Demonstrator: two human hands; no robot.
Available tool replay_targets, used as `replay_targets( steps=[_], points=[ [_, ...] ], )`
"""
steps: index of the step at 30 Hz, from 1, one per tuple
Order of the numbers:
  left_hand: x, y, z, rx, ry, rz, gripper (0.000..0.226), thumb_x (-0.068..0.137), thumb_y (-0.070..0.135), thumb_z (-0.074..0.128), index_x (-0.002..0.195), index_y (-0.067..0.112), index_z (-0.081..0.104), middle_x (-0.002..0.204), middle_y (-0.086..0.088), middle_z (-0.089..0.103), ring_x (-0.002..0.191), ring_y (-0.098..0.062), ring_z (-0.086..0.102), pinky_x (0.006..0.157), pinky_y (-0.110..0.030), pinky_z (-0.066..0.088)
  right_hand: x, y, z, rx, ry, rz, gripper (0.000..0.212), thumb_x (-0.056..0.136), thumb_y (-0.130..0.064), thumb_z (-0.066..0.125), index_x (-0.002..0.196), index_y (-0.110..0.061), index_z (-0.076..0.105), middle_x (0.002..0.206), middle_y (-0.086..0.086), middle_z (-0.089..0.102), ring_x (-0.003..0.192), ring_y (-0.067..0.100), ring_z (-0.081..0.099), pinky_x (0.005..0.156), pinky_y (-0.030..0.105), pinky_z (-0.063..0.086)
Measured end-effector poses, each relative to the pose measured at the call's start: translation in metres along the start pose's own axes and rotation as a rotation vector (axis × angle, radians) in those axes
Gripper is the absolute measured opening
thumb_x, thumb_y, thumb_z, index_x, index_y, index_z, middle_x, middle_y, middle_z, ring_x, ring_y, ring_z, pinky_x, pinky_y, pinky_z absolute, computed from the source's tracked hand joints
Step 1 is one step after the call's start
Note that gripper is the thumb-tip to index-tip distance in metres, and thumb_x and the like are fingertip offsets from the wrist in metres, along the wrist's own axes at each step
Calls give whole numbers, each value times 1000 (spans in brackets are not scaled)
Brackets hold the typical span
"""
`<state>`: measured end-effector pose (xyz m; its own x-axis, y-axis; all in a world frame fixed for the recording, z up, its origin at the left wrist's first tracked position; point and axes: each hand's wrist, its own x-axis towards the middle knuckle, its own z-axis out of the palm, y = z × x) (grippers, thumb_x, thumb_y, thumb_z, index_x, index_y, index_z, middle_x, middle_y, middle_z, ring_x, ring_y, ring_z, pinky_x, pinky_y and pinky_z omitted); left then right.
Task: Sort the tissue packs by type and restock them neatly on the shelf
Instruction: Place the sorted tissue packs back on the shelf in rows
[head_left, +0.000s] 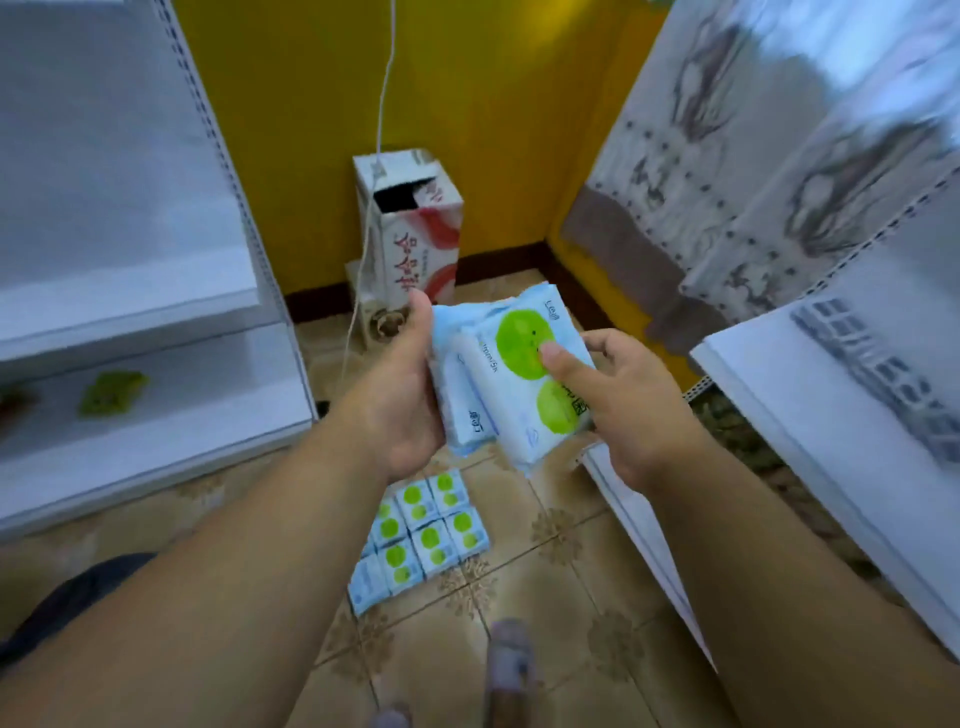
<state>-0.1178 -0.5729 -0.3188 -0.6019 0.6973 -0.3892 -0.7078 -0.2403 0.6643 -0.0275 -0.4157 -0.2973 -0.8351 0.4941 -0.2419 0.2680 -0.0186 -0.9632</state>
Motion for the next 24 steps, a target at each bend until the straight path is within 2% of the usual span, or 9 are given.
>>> replay_targets(
  steps=[3,6,7,9,11,14,16,20,24],
  points=[
    [-15,8,50,45,12,59,62,82,43,58,136,14,56,121,-9,70,107,-27,68,85,-47,58,-41,-31,-34,34,208,-91,36,77,-40,78,95,-10,66,90,9,75,74,22,71,63,38,59],
    [-24,14,99,-81,22,67,45,95,37,55,133,13,59,119,-12,70,104,-31,69,81,-51,58,-76,-56,-81,126,411,-139,33,83,-39,75,94,-10,65,81,10,71,57,19,63,43,27,48],
    [-25,15,117,-103,17,63,43,96,38,54,132,15,60,118,-12,71,105,-32,69,82,-51,58,-86,-63,-97,160,456,-152,31,86,-37,73,97,-9,65,84,11,72,60,22,66,45,29,52],
    [-27,16,155,-70,-26,71,44,96,42,54,131,17,59,116,-11,72,103,-33,70,80,-53,58,-104,-76,-129,203,520,-185,29,89,-32,71,103,-7,64,91,11,75,77,28,72,64,43,61],
    [-29,14,196,19,-113,103,41,96,42,54,130,18,59,111,-11,73,94,-33,72,71,-54,60,-119,-89,-160,204,573,-236,24,89,-29,71,101,-10,65,93,10,76,82,27,73,73,47,60],
    [-30,4,257,121,-214,156,37,97,38,54,125,14,60,100,-11,76,80,-30,74,63,-54,59,-134,-107,-205,209,665,-292,13,89,-25,71,94,-14,65,91,11,74,71,21,70,66,42,59],
    [-32,-6,302,141,-287,162,30,97,33,55,117,13,64,94,-11,76,74,-28,74,61,-52,59,-147,-119,-242,223,704,-312,12,89,-24,71,93,-16,64,91,13,73,71,23,69,69,46,59],
    [-29,-25,376,236,-439,177,23,94,13,60,116,8,63,97,-13,75,76,-28,74,56,-41,60,-173,-141,-313,127,801,-367,16,87,-22,71,100,-19,62,95,7,73,74,21,71,73,46,59],
    [-12,-34,437,425,-508,270,34,84,-5,66,114,10,61,103,-16,74,87,-33,73,67,-42,61,-184,-158,-366,-1,875,-377,19,85,-25,73,100,-27,61,96,-1,72,84,21,72,79,49,59]
  ],
)
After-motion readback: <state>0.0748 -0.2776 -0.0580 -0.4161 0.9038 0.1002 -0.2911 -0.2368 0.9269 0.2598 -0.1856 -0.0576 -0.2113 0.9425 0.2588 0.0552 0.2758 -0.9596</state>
